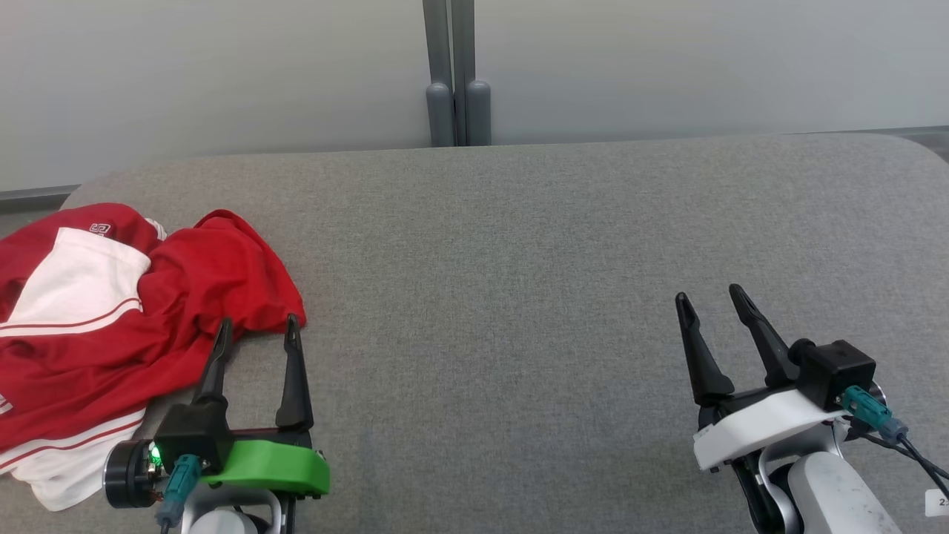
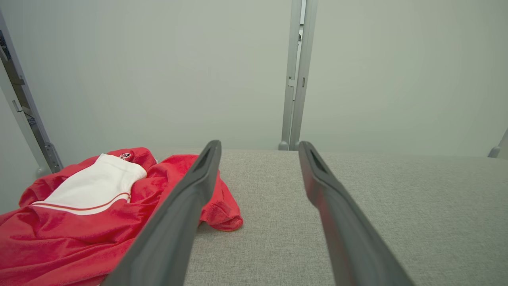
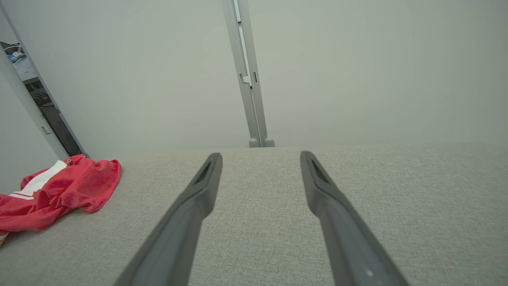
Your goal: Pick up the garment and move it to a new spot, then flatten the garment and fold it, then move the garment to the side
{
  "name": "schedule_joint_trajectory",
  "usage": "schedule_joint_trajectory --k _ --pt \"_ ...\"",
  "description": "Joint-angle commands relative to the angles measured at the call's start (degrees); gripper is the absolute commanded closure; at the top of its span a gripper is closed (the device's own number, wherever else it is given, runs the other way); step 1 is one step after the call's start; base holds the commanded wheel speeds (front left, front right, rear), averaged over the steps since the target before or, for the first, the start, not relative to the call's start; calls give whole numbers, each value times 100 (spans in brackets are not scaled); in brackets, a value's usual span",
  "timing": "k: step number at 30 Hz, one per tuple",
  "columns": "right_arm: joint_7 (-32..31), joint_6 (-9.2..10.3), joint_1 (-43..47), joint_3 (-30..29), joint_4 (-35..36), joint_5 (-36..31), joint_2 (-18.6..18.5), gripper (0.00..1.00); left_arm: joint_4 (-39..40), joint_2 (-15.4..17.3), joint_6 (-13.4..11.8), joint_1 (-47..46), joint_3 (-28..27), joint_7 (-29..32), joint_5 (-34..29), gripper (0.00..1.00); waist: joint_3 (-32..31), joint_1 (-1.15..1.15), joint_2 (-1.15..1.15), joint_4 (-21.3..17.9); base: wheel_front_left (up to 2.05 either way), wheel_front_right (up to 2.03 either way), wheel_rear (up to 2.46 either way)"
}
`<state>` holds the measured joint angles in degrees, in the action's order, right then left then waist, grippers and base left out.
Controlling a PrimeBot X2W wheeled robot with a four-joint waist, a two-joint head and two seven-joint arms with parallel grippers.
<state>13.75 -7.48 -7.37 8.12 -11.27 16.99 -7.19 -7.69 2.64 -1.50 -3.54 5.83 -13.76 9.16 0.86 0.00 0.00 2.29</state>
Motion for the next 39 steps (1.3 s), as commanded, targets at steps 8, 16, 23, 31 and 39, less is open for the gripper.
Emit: schedule_joint_trajectory --k 8,16,23,31,39 --pt "123 -1 -88 10 -35 -363 -8 0 -21 41 -34 27 72 -122 -393 0 1 0 0 14 0 0 0" --pt "151 -1 -89 6 -51 -416 2 0 -40 42 -36 26 73 -148 -419 0 -6 0 0 17 0 0 0" --pt "151 -1 -97 18 -57 -386 -5 0 -62 42 -17 19 74 -148 -372 0 0 0 0 12 0 0 0" --pt "151 -1 -91 30 -62 -382 -2 0 -68 42 -5 21 62 -148 -355 0 -2 0 0 7 0 0 0" --pt "151 -1 -101 40 -74 -402 -4 0 -83 42 -27 15 39 -148 -259 0 -7 0 0 30 0 0 0"
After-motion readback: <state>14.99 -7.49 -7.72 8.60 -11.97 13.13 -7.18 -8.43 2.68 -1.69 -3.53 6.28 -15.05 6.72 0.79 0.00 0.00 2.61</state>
